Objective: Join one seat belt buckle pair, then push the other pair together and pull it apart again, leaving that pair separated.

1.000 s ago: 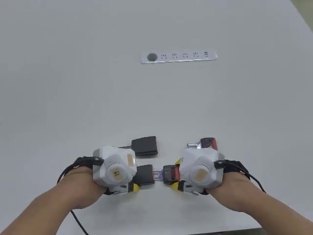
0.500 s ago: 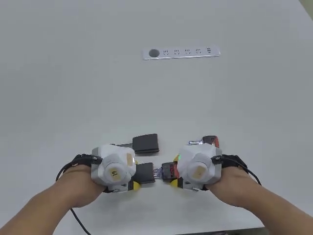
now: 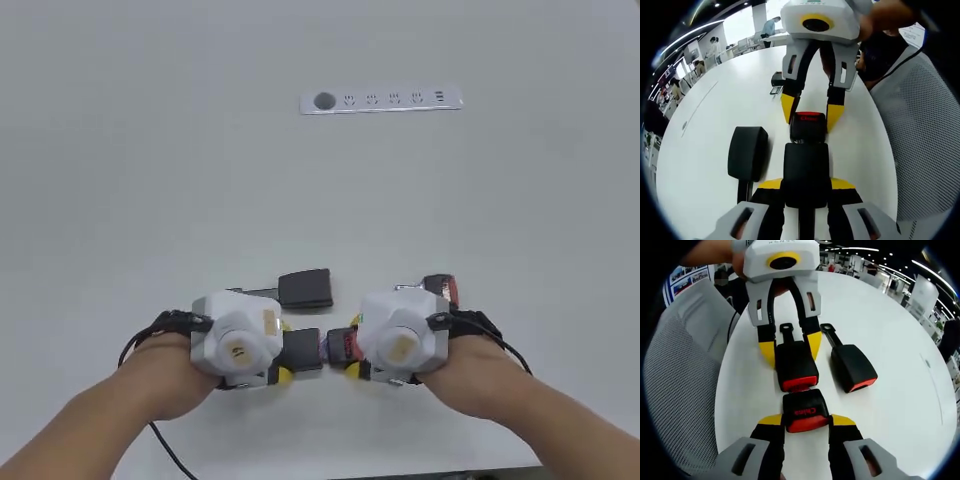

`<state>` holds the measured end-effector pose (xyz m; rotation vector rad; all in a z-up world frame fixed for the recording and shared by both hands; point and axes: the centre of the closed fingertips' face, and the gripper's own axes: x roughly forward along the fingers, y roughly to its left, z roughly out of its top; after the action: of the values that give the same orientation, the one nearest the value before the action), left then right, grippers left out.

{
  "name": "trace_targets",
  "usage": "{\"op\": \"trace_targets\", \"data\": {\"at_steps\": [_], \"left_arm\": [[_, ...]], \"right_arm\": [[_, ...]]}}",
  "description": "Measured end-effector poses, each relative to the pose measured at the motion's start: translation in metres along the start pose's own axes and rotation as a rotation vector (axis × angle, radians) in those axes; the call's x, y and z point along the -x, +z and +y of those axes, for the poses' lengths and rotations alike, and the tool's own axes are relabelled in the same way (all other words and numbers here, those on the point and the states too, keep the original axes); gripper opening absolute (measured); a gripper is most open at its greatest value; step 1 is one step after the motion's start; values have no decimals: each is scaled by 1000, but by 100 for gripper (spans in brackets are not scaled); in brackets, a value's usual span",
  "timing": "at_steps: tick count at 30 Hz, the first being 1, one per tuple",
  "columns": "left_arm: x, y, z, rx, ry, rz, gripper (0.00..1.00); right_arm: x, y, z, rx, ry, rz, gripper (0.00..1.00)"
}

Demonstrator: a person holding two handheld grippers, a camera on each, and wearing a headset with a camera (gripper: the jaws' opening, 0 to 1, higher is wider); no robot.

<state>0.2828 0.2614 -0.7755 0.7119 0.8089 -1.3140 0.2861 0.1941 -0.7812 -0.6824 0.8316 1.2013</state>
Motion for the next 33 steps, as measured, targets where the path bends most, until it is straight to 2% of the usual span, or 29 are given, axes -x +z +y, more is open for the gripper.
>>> {"op": "trace_targets", "data": {"at_steps": [8,12,33], "left_arm": [[1,0,1,-6,-6,-6,33],[2,-2,2,-6,-9,-7,32],[1,-5,2,2,-4,4,32]], "right_arm": [[-3,1,-1,31,-1,-5,29],[2,1,0,65,-1,18,29],[2,0,0,67,3,26,29]]}}
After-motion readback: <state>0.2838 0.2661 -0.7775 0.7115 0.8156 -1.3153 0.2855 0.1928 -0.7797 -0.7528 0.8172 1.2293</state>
